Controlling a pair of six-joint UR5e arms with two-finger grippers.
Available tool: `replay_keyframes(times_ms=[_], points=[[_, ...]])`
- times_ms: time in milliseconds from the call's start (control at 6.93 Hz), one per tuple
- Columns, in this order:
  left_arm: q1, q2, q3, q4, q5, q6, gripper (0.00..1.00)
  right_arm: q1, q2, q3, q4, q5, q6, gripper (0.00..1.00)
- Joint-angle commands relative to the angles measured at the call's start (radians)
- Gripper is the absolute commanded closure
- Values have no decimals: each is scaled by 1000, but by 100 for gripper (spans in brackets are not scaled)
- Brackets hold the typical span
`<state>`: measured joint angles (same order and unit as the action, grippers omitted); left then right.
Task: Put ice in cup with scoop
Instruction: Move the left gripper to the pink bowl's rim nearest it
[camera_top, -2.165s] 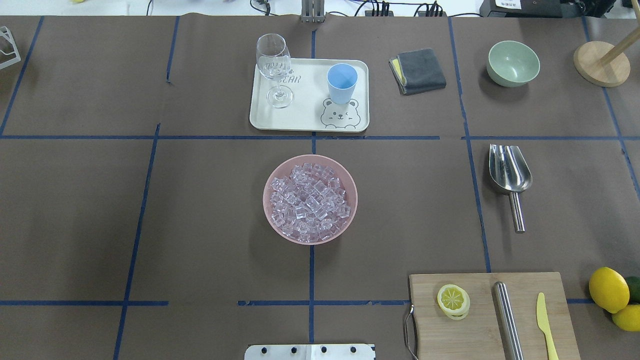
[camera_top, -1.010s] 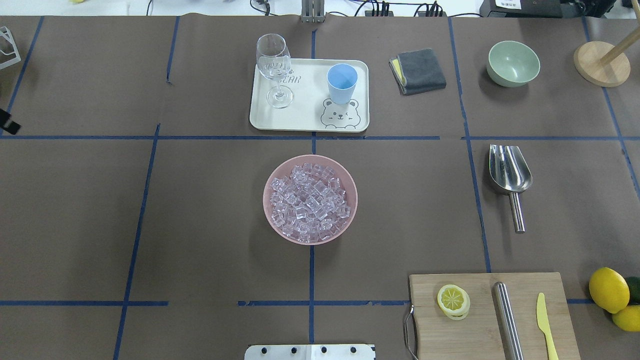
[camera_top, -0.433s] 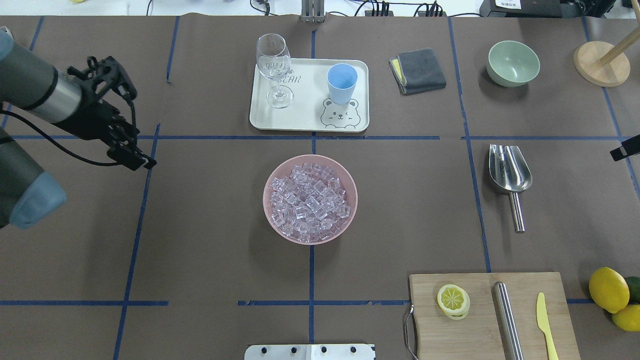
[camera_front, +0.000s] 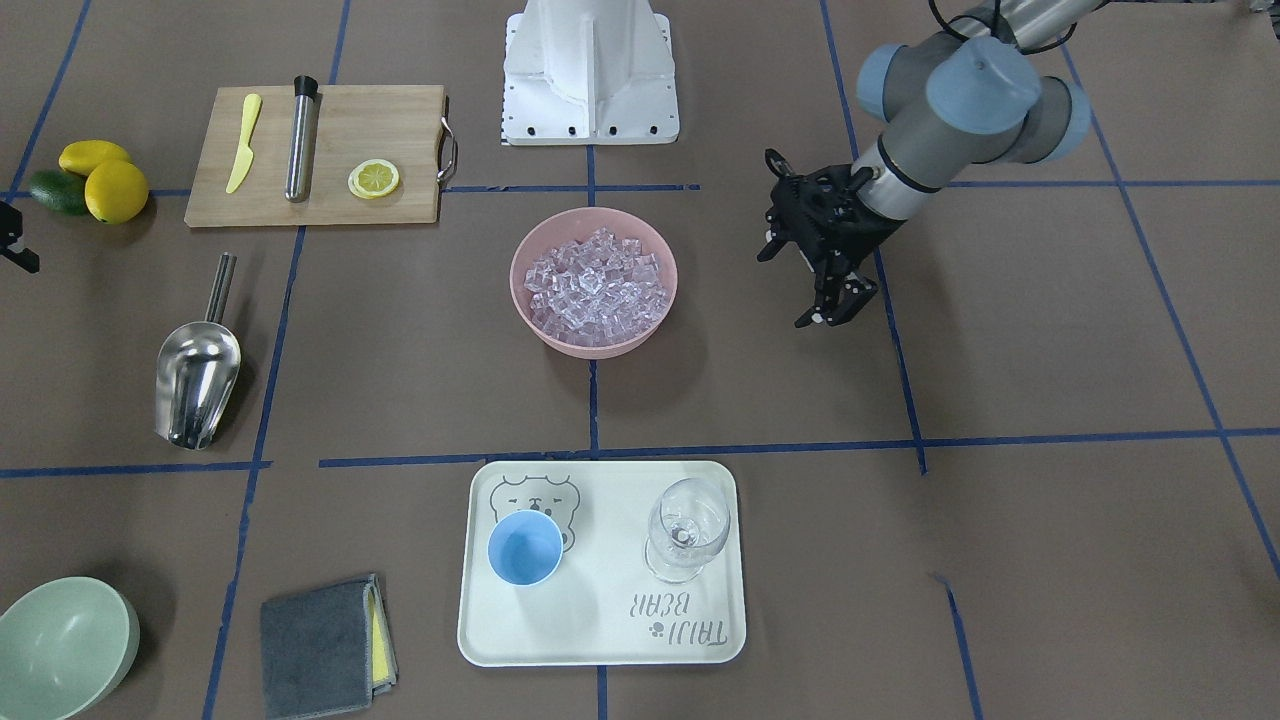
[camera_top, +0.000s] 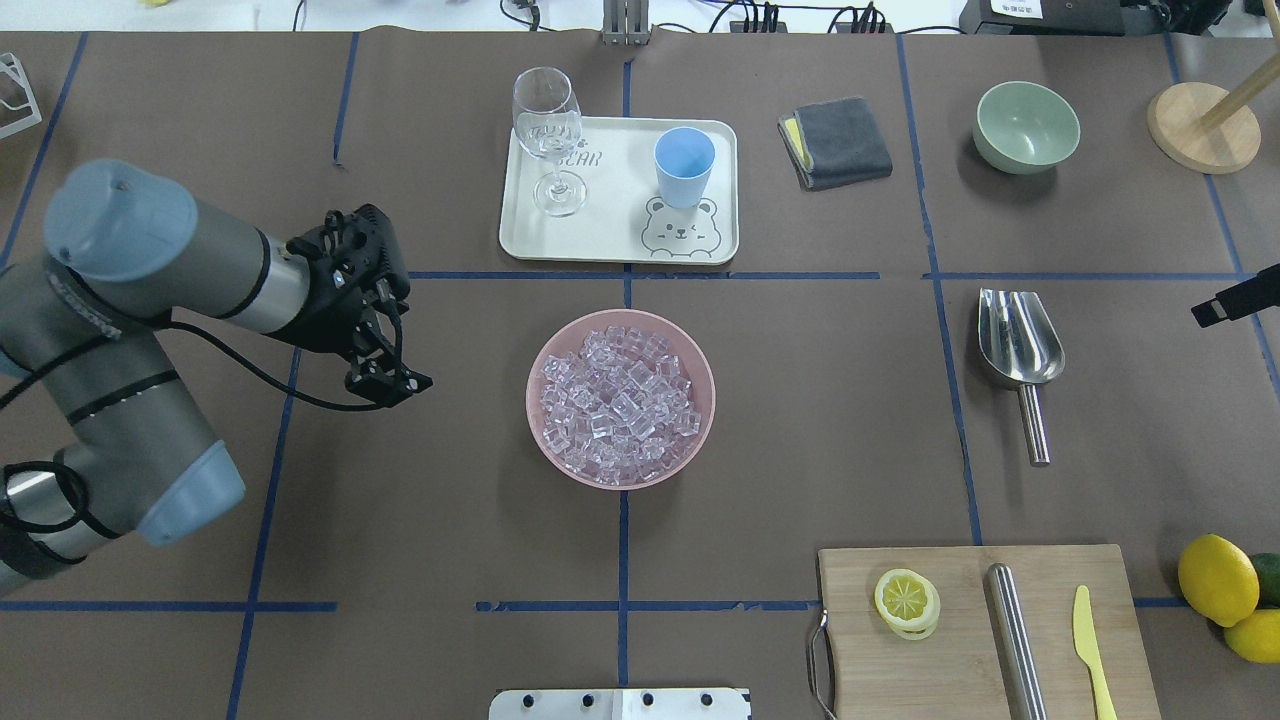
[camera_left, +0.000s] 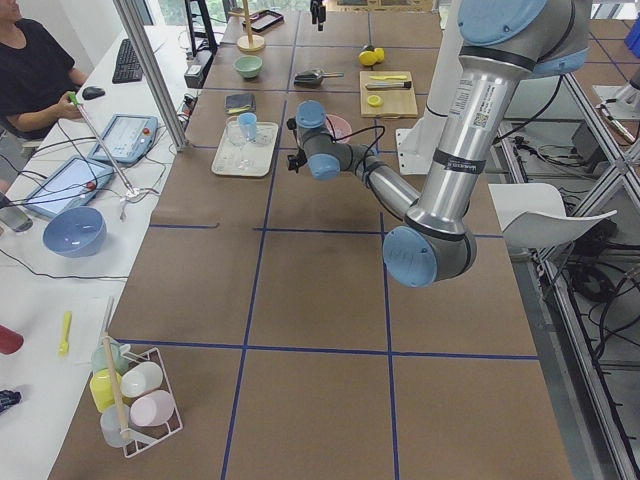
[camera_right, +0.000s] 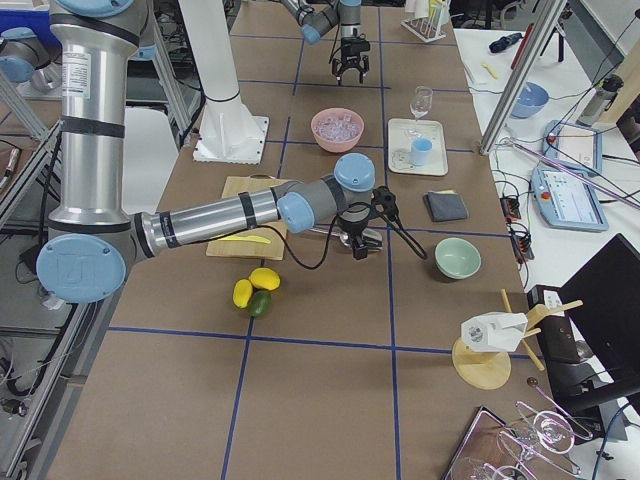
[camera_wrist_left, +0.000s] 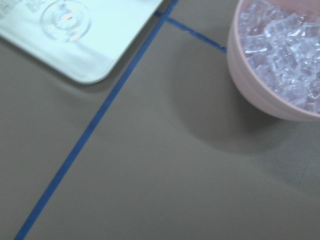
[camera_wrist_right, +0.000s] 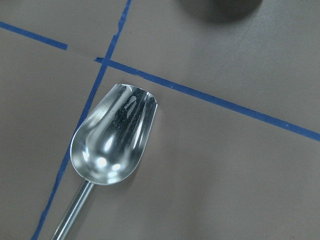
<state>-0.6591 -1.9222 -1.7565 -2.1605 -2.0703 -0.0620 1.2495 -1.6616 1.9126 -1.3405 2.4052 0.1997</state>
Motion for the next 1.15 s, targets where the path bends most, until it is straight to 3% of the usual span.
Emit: replay_keyframes(times_ms=[0,289,577,722,866,1010], points=[[97,-29,107,-158,59,2,0,-19,-23,32,11,9,44,0],[124,-31,220,-372,61,8,0,-83,-56,100,9,6,271,1],[156,-31,226,-418,61,8,0,-188,-58,163,9,-8,484,1],[157,-29,226,-417,61,7,0,-279,-52,195,11,-99,691,4],[157,-31,224,-417,59,7,0,-424,-49,241,11,-292,830,3],[157,-31,221,-414,59,7,0,-470,-53,247,21,-357,904,2]])
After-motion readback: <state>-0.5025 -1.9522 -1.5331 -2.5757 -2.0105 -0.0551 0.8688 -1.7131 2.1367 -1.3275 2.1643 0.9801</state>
